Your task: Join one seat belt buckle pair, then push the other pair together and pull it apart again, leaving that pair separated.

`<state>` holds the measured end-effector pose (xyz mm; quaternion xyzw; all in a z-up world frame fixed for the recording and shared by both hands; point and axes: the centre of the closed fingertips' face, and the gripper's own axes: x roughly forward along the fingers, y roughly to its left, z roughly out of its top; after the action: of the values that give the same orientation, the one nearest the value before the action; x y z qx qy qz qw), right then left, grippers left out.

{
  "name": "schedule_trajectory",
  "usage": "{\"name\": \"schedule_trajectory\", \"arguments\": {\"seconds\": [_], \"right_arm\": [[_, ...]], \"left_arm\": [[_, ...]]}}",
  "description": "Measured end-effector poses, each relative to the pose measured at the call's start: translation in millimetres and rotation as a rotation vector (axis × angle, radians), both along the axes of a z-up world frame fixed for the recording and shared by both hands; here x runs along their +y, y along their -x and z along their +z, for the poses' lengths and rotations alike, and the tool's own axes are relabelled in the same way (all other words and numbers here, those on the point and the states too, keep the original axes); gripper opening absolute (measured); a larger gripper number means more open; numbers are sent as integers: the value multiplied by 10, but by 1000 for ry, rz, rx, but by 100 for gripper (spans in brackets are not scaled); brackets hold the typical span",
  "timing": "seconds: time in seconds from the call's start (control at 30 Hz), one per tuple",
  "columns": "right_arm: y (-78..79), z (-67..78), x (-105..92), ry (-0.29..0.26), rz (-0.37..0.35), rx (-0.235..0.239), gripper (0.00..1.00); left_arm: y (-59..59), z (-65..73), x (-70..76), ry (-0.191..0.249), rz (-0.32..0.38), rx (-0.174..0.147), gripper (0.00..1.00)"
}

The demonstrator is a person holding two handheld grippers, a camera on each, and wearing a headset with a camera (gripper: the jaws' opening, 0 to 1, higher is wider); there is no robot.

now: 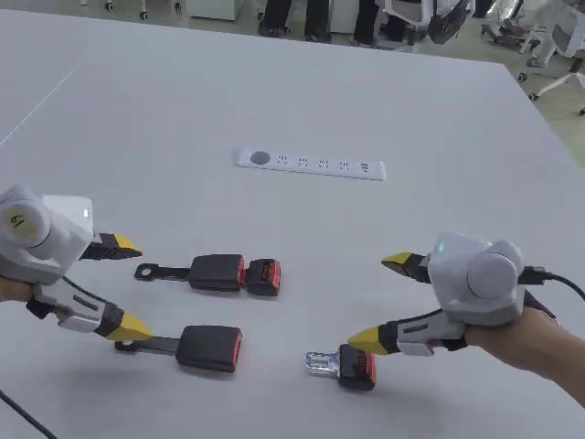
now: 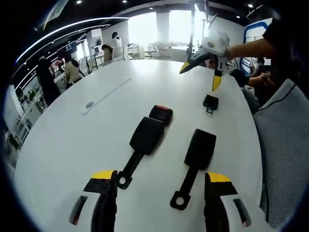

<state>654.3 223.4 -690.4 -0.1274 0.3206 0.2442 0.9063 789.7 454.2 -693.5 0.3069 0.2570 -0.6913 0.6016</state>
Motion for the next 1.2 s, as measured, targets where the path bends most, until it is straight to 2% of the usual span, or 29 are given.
{"name": "schedule_trajectory", "arguments": {"seconds": [0.13, 0.23, 0.4, 0.6, 0.7, 0.9, 1.0, 1.2], "right_arm": [[179, -18, -14, -17, -38, -16, 79], [296, -45, -41, -26, -78, -22, 80], [495, -72, -3, -58, -140, -46, 84], [635, -42, 50, -85, -191, -87, 89], [682, -28, 65, -86, -203, -98, 91], [769, -27, 102, -89, -218, -120, 98], [779, -24, 107, -92, -222, -128, 99], [823, -61, 160, -89, -214, -113, 100]], "left_arm": [[61, -26, 90, 17, 26, -10, 78], [99, 17, 93, 82, 81, -8, 80], [244, -8, 192, 129, 141, -11, 81], [407, 28, 307, 176, 190, -7, 84], [460, 37, 351, 187, 203, -12, 85], [567, 66, 365, 214, 234, 3, 90], [569, 51, 367, 209, 247, 7, 94], [566, 19, 397, 208, 272, 14, 100]]}}
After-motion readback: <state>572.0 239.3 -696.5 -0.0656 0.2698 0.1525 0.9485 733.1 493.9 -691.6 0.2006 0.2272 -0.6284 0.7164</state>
